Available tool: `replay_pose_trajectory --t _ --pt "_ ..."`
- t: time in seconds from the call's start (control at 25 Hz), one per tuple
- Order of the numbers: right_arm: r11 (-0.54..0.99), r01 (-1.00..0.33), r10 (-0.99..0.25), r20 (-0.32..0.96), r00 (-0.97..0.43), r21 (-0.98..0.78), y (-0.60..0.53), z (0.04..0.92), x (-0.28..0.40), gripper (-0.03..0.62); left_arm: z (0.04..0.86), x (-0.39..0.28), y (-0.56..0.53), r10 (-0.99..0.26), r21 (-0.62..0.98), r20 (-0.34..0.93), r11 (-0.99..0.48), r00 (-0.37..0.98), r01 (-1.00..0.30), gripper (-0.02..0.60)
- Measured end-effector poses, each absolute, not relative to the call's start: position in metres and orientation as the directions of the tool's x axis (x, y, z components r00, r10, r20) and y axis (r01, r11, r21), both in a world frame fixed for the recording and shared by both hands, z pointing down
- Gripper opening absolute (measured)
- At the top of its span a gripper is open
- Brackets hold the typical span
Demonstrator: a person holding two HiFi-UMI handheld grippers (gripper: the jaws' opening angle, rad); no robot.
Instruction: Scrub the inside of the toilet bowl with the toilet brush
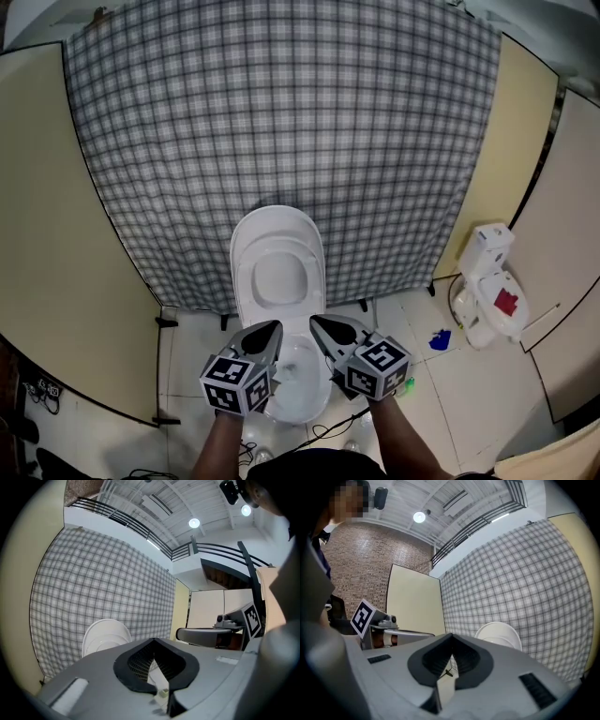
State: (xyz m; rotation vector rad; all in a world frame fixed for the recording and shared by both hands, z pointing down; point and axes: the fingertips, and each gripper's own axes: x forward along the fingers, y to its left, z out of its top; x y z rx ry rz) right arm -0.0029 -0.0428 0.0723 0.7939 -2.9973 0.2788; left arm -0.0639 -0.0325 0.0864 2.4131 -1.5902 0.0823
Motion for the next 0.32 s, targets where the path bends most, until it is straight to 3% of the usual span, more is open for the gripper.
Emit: replay_pose_trajectory --t 0.32 --pt "0.858 -0.501 -0.499 0.050 -0.865 -0.114 -0.030 0.104 -0.019 0.000 0.119 -0.079 -0.024 -0.899 0.156 0.132 -0.398 0.418 -0.904 -0.006"
